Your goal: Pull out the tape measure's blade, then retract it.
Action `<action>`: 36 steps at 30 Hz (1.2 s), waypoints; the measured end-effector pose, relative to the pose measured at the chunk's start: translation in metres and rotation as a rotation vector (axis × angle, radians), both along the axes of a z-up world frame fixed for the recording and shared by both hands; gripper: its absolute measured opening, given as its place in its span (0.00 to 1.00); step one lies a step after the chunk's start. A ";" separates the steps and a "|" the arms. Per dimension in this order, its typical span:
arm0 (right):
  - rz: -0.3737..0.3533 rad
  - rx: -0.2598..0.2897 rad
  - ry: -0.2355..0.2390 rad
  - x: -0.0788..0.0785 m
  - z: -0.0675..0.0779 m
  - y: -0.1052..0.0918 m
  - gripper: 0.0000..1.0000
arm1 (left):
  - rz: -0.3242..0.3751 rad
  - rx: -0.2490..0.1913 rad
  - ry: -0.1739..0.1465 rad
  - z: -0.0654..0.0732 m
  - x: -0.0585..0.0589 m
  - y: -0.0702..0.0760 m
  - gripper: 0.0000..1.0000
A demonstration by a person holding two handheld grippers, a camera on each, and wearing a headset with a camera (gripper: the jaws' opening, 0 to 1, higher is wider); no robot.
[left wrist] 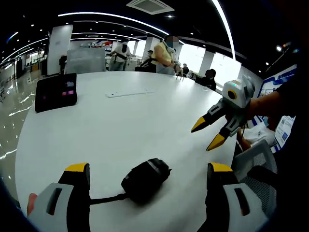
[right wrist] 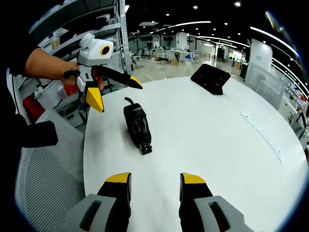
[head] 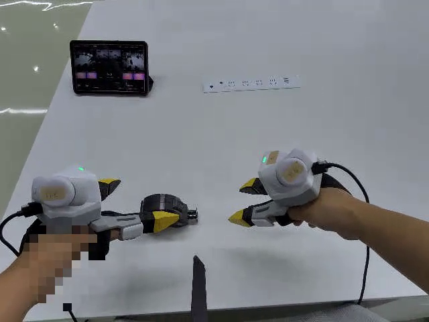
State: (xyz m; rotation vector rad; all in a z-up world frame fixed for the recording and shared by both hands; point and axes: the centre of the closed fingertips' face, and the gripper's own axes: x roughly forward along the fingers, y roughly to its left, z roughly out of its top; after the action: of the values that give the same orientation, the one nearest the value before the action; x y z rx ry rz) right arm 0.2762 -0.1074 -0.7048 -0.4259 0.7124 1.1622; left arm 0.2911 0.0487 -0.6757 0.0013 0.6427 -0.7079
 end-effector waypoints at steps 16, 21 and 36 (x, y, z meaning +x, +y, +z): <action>-0.109 0.068 -0.020 -0.006 0.025 -0.056 0.47 | -0.065 0.052 0.014 -0.005 -0.023 0.027 0.99; -0.139 0.080 -0.027 -0.008 0.029 -0.073 0.51 | -0.085 0.085 0.004 -0.007 -0.031 0.042 0.99; -0.218 0.075 -0.022 -0.033 0.029 -0.124 0.66 | -0.093 0.089 -0.035 0.006 -0.032 0.068 0.99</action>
State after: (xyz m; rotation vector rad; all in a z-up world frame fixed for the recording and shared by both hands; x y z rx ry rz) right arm 0.2433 -0.2316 -0.6757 -0.2894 0.6761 0.9742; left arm 0.2593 0.1166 -0.6700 0.1265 0.6438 -0.7670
